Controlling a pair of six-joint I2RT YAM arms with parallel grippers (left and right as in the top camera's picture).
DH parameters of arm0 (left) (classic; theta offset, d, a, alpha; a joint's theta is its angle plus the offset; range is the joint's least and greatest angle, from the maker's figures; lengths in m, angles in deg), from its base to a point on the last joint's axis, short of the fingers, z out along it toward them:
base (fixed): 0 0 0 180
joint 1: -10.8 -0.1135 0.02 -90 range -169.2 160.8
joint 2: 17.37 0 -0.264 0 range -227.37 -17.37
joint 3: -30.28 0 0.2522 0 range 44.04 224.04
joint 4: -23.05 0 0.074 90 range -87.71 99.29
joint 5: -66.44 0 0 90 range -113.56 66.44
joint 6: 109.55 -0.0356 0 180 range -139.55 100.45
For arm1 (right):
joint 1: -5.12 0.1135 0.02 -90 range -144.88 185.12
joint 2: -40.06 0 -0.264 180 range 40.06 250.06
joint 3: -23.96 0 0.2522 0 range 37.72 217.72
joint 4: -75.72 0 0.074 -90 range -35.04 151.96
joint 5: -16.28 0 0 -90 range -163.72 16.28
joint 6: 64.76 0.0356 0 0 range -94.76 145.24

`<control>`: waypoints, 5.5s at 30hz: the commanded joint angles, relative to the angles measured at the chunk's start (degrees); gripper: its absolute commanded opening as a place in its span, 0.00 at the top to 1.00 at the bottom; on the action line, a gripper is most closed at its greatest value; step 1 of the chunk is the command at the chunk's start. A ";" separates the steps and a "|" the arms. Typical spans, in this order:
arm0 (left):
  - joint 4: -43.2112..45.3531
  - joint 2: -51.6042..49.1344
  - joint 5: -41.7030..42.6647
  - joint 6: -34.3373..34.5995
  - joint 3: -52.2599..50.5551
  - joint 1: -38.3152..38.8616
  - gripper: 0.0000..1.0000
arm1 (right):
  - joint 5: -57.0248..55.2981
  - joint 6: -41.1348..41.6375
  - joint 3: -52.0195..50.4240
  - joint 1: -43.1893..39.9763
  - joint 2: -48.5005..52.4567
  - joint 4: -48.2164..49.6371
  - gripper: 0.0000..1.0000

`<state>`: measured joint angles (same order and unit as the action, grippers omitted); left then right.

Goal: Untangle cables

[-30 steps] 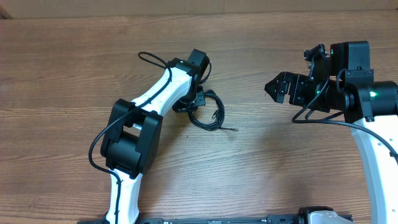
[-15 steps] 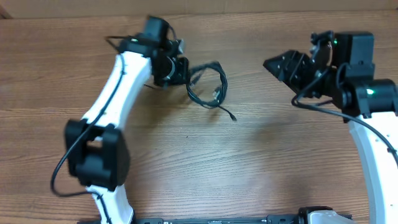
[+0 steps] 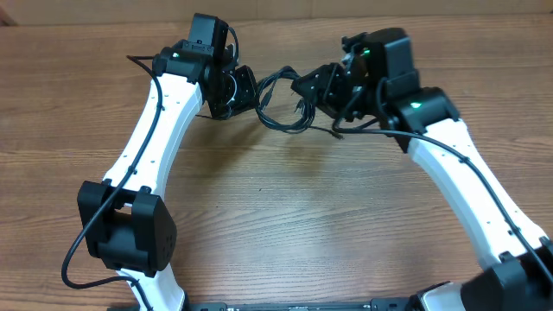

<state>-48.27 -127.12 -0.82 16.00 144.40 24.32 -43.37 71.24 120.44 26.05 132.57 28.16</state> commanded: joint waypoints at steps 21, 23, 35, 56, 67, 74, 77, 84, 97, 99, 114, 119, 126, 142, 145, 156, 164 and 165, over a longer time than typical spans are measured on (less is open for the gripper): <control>2.73 0.37 24.52 -7.85 1.03 -0.11 0.96 | -5.60 1.97 1.25 2.12 14.01 13.57 0.69; 1.11 0.35 18.97 -8.63 1.01 -0.11 0.96 | -3.45 1.97 1.31 -0.02 13.81 13.55 0.70; -2.32 0.35 10.10 -9.70 0.98 0.00 0.96 | 1.86 2.05 1.22 -3.21 13.29 5.07 0.63; -1.99 0.35 22.12 -8.11 0.98 0.04 0.96 | -2.27 6.29 0.48 2.86 15.04 7.67 0.63; -2.34 0.35 7.85 -20.81 0.24 0.74 0.96 | 3.13 -0.90 0.66 -1.57 9.42 3.65 0.96; -4.04 0.35 7.72 -25.24 -0.46 0.70 0.96 | -1.42 -4.52 0.66 -5.25 1.99 -2.75 0.96; -7.48 0.35 8.79 -26.43 -0.46 0.87 0.96 | 0.11 -4.44 0.66 -7.30 1.81 -2.99 0.96; -11.67 0.35 8.79 -29.88 -0.46 0.87 0.96 | 4.44 -4.07 0.66 -7.93 1.81 -3.69 0.96; -13.33 0.35 17.79 -38.71 -0.46 0.85 0.96 | -6.75 -7.87 0.61 -7.93 1.84 -14.69 0.80; -13.03 0.35 17.70 -35.71 -0.46 0.74 0.96 | -6.73 -9.57 0.61 -7.93 1.84 -15.30 0.56; -7.93 0.35 17.14 -22.60 -0.46 0.74 0.96 | -1.81 -5.05 0.59 -5.95 2.38 -11.04 0.46; -6.19 0.35 16.26 -18.82 -3.04 0.85 0.96 | -1.79 -3.58 0.59 -4.79 5.31 -10.23 0.48; 6.84 0.35 5.64 -11.10 -16.11 0.92 0.96 | -4.13 -5.60 0.59 -4.81 5.95 -11.98 0.48; 11.32 0.35 -12.20 13.22 -25.75 8.63 0.55 | -5.27 -5.79 0.59 -4.81 5.95 -13.07 0.47; 11.39 0.35 -15.47 19.63 -27.21 10.67 0.51 | -5.27 -5.81 0.59 -4.81 5.95 -13.11 0.47; 17.07 0.35 -21.24 27.71 -30.16 11.61 0.57 | -5.25 -7.89 0.59 -4.81 5.95 -13.90 0.47; 19.15 -0.50 -19.50 27.69 -31.26 11.69 0.59 | -5.55 -8.63 0.59 -4.81 5.95 -13.90 0.46; 19.43 -1.20 -18.78 27.69 -31.26 11.80 0.58 | -5.73 -8.63 0.59 -4.81 5.95 -13.92 0.46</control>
<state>-29.51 -127.10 -20.58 43.01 113.71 35.90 -48.31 63.40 120.44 21.24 138.62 14.26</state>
